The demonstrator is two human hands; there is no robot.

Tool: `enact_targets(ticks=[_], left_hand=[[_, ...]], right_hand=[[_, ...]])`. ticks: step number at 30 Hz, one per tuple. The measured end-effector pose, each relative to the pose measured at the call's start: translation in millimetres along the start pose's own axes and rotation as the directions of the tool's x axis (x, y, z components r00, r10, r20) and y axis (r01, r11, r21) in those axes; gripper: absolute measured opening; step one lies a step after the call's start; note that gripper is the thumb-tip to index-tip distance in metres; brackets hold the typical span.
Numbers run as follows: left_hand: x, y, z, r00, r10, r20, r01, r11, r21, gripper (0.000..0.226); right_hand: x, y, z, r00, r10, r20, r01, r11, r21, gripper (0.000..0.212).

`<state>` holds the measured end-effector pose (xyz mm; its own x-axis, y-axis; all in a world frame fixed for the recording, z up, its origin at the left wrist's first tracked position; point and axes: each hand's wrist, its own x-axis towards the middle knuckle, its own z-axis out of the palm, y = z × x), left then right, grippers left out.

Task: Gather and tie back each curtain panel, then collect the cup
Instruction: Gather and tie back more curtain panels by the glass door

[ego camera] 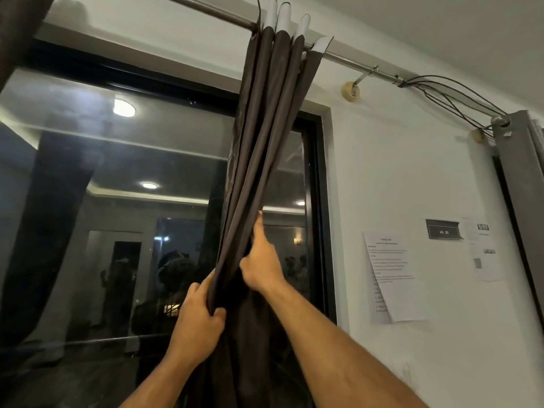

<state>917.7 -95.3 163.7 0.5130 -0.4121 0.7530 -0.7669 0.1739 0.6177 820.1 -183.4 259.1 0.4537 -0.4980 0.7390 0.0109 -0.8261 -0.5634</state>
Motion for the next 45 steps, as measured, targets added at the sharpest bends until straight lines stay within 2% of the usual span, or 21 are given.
enact_targets(ticks=[3,9,12,15,17,19,22,25,27,29,32,34,36,38,40,42,44,45], left_hand=[[-1,-3,-16,1.000,0.012,-0.018,-0.012,1.000,-0.023,0.085],[0,-15,-52,0.995,0.042,-0.094,-0.045,0.999,-0.024,0.059],[-7,-22,-62,0.992,0.023,-0.120,-0.031,0.998,-0.063,0.066],[-19,-29,-72,0.993,0.000,-0.118,-0.009,0.997,-0.078,0.073],[-27,-34,-76,0.993,-0.010,-0.114,0.007,0.999,-0.031,0.067],[-35,-37,-78,0.994,-0.013,-0.113,0.013,1.000,-0.005,0.053],[-53,-40,-74,0.995,-0.093,-0.034,0.092,0.996,-0.012,0.037],[-75,-51,-68,0.969,-0.222,0.107,0.237,0.956,-0.170,0.060],[-88,-60,-66,0.936,-0.302,0.182,0.341,0.906,-0.249,0.049],[-102,-75,-65,0.901,-0.379,0.209,0.427,0.859,-0.283,0.035],[-126,-100,-59,0.902,-0.407,0.147,0.426,0.894,-0.137,0.021],[-136,-109,-49,0.919,-0.380,0.107,0.382,0.924,0.002,0.031],[-137,-110,-39,0.920,-0.390,0.023,0.389,0.920,0.039,0.035],[-134,-111,-31,0.912,-0.401,-0.082,0.404,0.914,0.027,0.019],[-134,-112,-28,0.903,-0.401,-0.156,0.407,0.914,0.007,0.011],[-137,-114,-31,0.897,-0.402,-0.186,0.400,0.915,-0.049,0.013],[-141,-116,-39,0.885,-0.435,-0.165,0.412,0.897,-0.158,0.019],[-143,-116,-43,0.882,-0.450,-0.139,0.414,0.882,-0.225,0.020]], right_hand=[[1,-32,19,0.990,-0.109,0.089,0.114,0.992,-0.047,0.104],[7,-79,50,0.922,-0.292,0.254,0.336,0.930,-0.150,0.092],[3,-88,69,0.873,-0.359,0.330,0.425,0.892,-0.154,0.095],[-3,-74,82,0.891,-0.327,0.316,0.360,0.932,-0.051,0.097],[-12,-59,87,0.917,-0.284,0.282,0.281,0.958,0.051,0.095],[-26,-40,89,0.933,-0.259,0.251,0.219,0.959,0.178,0.082],[-55,-9,92,0.949,-0.213,0.231,0.117,0.922,0.368,0.060],[-92,20,91,0.957,-0.112,0.266,-0.011,0.906,0.422,0.081],[-113,39,92,0.957,-0.066,0.281,-0.050,0.921,0.387,0.087],[-132,59,95,0.958,-0.004,0.287,-0.091,0.944,0.317,0.082],[-156,84,97,0.961,0.086,0.263,-0.159,0.949,0.273,0.056],[-168,94,97,0.963,0.110,0.245,-0.174,0.950,0.260,0.044],[-175,99,98,0.964,0.127,0.233,-0.187,0.949,0.255,0.040],[-181,102,96,0.969,0.135,0.208,-0.188,0.948,0.257,0.045],[-191,103,95,0.980,0.141,0.143,-0.171,0.958,0.229,0.068],[-206,103,94,0.995,0.073,-0.061,-0.072,0.997,0.020,0.087],[-221,101,97,0.946,-0.197,-0.256,0.125,0.954,-0.273,0.078],[-226,98,101,0.902,-0.329,-0.278,0.228,0.913,-0.339,0.064]])
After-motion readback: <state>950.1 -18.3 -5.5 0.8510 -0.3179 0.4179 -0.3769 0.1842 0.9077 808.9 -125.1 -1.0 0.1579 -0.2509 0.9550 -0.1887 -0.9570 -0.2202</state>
